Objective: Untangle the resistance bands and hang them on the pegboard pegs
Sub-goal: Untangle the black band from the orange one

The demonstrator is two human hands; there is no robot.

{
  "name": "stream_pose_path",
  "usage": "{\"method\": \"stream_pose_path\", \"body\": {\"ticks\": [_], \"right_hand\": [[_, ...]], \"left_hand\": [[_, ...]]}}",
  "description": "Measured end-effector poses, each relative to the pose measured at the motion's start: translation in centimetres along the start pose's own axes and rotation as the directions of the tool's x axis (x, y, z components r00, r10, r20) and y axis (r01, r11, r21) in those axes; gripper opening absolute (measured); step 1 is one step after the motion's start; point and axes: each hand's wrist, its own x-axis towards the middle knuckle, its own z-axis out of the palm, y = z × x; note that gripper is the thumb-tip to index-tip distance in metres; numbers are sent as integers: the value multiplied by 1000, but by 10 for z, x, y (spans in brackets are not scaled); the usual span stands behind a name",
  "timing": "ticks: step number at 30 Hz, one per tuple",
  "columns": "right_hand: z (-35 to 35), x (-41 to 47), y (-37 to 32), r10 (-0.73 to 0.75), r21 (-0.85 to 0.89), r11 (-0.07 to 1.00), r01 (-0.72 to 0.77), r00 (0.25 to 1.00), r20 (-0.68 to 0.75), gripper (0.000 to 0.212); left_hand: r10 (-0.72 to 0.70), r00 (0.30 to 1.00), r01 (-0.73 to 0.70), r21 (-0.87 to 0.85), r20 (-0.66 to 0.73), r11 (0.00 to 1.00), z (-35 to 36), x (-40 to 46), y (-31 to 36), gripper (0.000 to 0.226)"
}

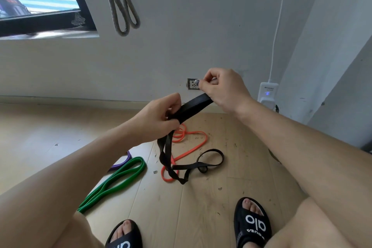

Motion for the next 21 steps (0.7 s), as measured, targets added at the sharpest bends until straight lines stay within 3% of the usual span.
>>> {"method": "stream_pose_path", "body": {"ticks": [3, 7, 13, 18, 21], "right_hand": [[-1, 1, 2, 17, -16, 1000, -17, 1000, -10, 34], [-2, 1, 5, 8, -54, 999, -8, 1000, 7, 34], [1, 1, 7, -19, -133, 991, 20, 1000, 11, 31], [5, -2, 5, 114, -460, 888, -14, 975, 190, 18], [13, -7, -7, 73, -325, 946, 10, 967, 242, 26]], "left_hand": [[-68, 994, 85, -231, 83, 969, 1, 0, -1, 15], [-160, 986, 168, -348, 50, 922, -3, 0, -4, 15], [-158, 986, 163, -133, 52, 978, 5, 4, 1, 24], [-155, 988, 151, -115, -26, 982, 8, 4, 5, 20], [-121, 993, 120, -119, -4, 986, 11, 6, 8, 21]]}}
